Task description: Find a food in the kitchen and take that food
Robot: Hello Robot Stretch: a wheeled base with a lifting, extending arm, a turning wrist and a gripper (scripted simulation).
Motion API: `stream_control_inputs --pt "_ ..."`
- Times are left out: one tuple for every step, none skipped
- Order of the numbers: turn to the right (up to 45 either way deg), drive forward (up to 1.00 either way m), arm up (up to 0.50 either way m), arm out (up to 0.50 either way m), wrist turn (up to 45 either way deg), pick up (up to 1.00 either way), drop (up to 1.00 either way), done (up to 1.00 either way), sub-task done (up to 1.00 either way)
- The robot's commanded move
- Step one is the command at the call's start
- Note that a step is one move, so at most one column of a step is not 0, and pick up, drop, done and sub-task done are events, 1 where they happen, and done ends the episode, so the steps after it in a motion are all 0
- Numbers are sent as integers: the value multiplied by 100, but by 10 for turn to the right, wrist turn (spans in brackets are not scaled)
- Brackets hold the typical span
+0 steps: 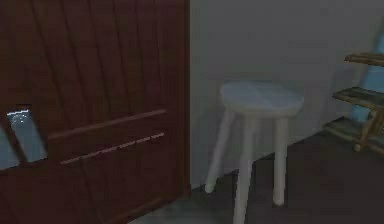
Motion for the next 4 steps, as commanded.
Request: stream_control_inputs --pt "450 0 0 0 0 0 0 0 0" --pt "300 0 0 0 0 0 0 0 0" --pt "0 100 0 0 0 0 0 0 0" --pt "0 50 0 0 0 0 0 0 0"
